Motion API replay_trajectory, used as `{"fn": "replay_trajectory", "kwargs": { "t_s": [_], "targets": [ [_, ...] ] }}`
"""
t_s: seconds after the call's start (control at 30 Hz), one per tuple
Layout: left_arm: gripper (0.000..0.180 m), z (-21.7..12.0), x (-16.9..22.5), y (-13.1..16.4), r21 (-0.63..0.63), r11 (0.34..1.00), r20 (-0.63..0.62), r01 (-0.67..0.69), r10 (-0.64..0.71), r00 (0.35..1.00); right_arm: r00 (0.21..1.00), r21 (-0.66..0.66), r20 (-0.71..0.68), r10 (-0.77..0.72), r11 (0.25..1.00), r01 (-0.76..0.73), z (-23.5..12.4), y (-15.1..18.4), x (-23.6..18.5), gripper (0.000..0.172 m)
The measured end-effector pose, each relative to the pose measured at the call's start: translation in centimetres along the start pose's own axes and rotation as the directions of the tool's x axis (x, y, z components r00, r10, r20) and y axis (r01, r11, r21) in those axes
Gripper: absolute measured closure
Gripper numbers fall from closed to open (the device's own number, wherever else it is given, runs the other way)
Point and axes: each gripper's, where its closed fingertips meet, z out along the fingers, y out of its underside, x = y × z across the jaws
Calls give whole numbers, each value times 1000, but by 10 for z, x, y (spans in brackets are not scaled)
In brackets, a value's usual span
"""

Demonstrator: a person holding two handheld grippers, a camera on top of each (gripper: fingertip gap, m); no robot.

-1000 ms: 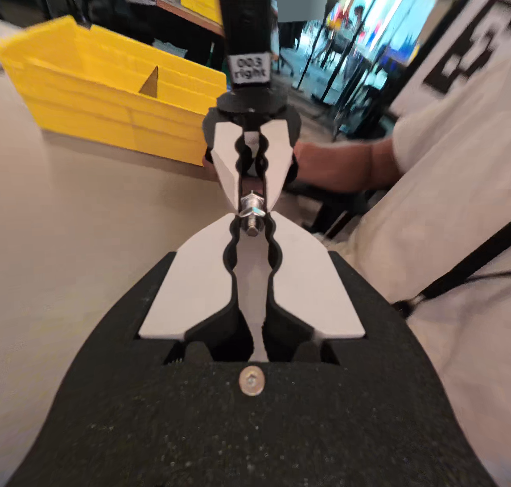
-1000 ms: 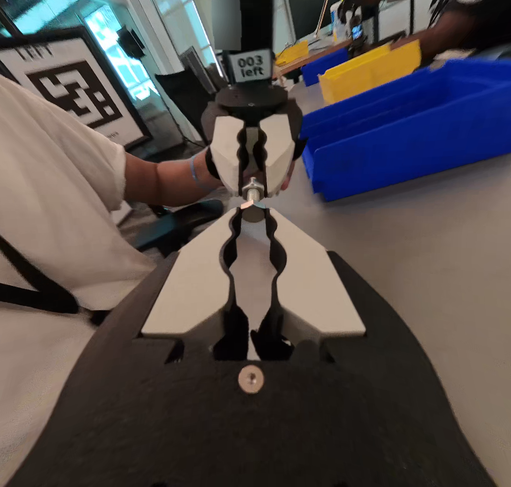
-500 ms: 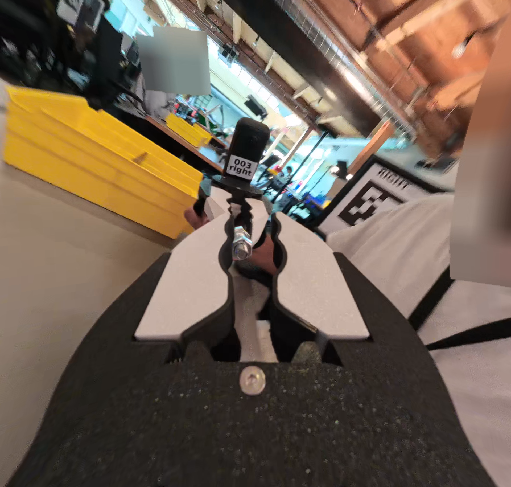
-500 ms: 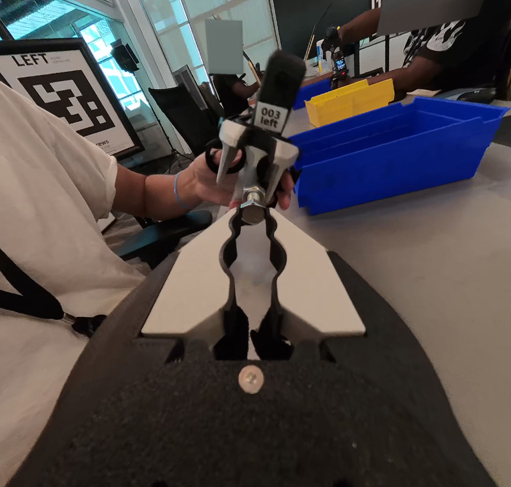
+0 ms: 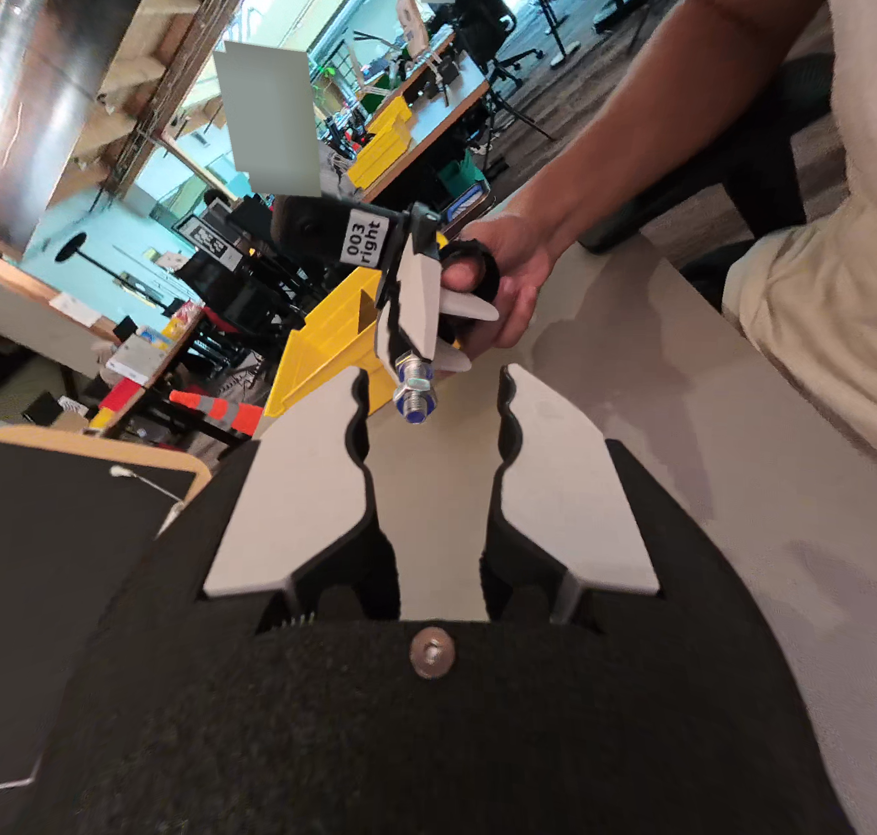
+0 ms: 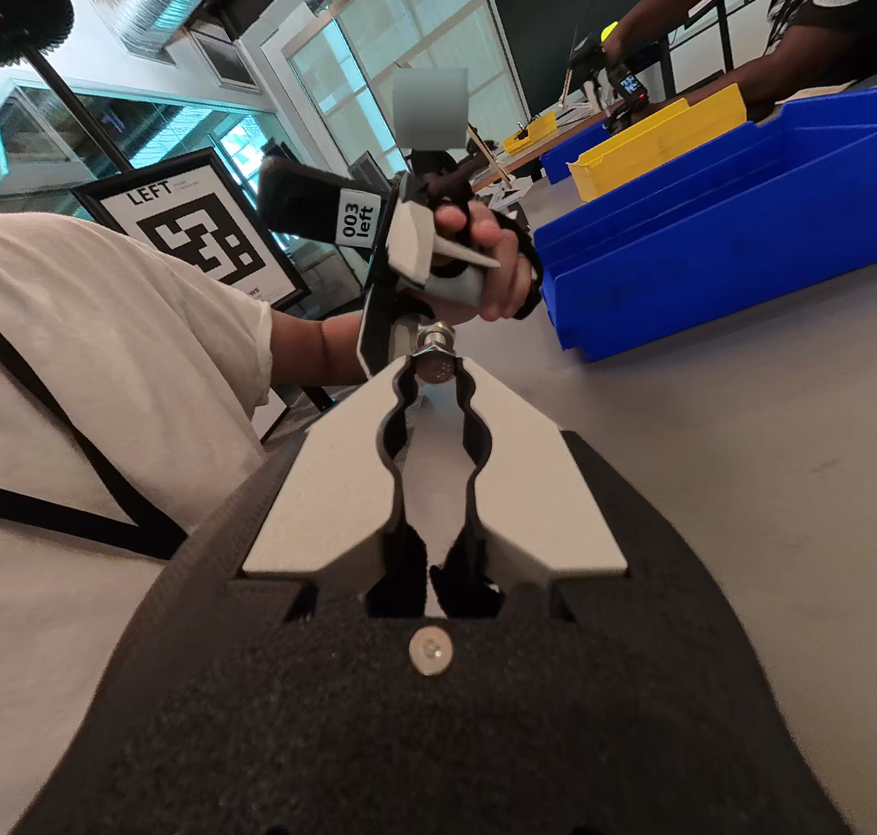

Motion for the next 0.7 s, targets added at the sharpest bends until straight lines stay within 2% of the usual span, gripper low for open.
{"fn": "replay_trajectory", "kwargs": {
  "t_s": [0.1, 0.23, 0.4, 0.47, 0.57, 0.63, 0.7],
  "targets": [
    [132, 2, 0, 3, -54, 990, -19, -128, 127, 992, 999, 9, 26, 30, 1000, -30, 0, -1, -2, 155],
    [139, 3, -5, 10, -147, 944, -18, -294, 295, 955, 996, 17, 55, 73, 997, -74, 0, -2, -4, 156],
    [160, 6, -3, 12, -169, 916, -28, -364, 364, 931, 990, 17, 74, 117, 993, -119, 2, -1, -4, 155],
    [163, 6, -5, 14, -188, 910, -16, -370, 374, 927, 990, 21, 63, 124, 992, -126, 1, -1, -1, 155],
    [163, 7, -7, 16, -217, 933, 16, -286, 296, 955, 992, 26, 47, 113, 993, -115, 0, -1, 2, 156],
    [163, 7, -7, 16, -218, 968, 30, -128, 138, 990, 997, 27, 33, 74, 997, -75, 0, -2, 2, 155],
    [163, 6, -8, 13, -175, 982, 39, 74, -68, 997, 999, 36, 26, 37, 999, -38, 0, -5, -1, 155]
  ]
}}
